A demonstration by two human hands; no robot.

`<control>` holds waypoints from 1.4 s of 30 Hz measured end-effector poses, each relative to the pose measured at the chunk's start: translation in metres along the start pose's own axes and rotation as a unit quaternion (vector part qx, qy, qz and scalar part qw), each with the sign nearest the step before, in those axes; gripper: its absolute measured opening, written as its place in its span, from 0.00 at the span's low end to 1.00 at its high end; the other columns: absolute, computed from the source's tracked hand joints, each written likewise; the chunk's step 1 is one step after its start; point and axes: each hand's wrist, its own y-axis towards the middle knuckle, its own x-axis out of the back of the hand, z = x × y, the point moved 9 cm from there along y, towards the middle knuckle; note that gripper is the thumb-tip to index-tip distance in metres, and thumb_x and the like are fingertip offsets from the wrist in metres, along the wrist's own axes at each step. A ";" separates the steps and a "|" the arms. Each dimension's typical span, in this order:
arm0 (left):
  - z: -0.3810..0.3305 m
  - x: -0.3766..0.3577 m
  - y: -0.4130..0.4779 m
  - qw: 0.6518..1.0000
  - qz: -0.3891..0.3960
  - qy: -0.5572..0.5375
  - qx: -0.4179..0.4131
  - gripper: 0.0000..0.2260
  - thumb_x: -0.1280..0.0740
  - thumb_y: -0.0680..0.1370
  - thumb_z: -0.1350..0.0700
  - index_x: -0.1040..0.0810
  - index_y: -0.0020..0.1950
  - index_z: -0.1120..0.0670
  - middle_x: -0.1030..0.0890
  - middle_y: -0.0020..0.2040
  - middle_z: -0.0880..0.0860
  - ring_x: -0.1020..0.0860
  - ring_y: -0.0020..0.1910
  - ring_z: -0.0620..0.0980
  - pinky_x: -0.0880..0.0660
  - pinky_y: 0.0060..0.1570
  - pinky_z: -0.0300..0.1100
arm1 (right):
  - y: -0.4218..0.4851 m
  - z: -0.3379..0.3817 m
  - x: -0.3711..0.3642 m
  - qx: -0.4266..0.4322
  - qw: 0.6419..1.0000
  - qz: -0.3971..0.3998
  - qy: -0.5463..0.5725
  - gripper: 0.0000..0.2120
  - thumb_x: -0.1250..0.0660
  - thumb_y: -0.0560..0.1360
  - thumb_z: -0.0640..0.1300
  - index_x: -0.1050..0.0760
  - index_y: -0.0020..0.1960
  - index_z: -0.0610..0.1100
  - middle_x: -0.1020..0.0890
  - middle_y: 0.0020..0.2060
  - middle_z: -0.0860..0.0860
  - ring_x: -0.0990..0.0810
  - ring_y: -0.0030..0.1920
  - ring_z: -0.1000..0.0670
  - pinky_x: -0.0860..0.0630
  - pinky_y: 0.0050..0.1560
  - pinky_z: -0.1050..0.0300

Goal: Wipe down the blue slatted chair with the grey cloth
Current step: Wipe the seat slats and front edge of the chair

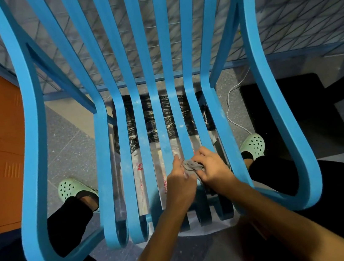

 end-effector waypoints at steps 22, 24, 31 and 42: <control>-0.020 -0.001 0.046 0.999 0.046 -0.002 0.003 0.31 0.37 0.79 0.60 0.46 0.79 0.54 0.26 0.68 0.60 0.25 0.63 0.55 0.31 0.49 0.30 | 0.147 -0.029 0.061 -0.055 0.989 -0.134 -0.044 0.09 0.34 0.72 0.30 0.20 0.50 0.36 0.26 0.45 0.43 0.25 0.45 0.45 0.31 0.45 0.58; -0.015 0.001 0.043 0.998 0.050 -0.043 0.022 0.31 0.38 0.79 0.57 0.47 0.80 0.54 0.31 0.73 0.59 0.30 0.70 0.54 0.34 0.59 0.33 | 0.117 -0.021 0.058 -0.045 0.991 -0.125 -0.029 0.09 0.33 0.71 0.29 0.20 0.48 0.39 0.27 0.43 0.47 0.26 0.43 0.48 0.30 0.44 0.59; -0.020 0.009 0.034 0.992 0.031 -0.110 0.050 0.23 0.45 0.84 0.47 0.41 0.78 0.51 0.32 0.74 0.51 0.33 0.71 0.49 0.41 0.64 0.34 | -0.036 -0.009 0.001 -0.104 0.994 -0.030 0.009 0.09 0.34 0.75 0.33 0.25 0.46 0.47 0.27 0.42 0.59 0.25 0.41 0.62 0.31 0.41 0.73; 0.009 0.004 0.029 0.990 0.035 -0.125 0.062 0.32 0.46 0.74 0.28 0.23 0.64 0.50 0.20 0.63 0.52 0.23 0.62 0.51 0.28 0.66 0.51 | -0.009 0.011 -0.003 -0.009 1.000 -0.008 0.019 0.06 0.39 0.76 0.44 0.26 0.43 0.49 0.31 0.42 0.55 0.30 0.40 0.62 0.35 0.42 0.73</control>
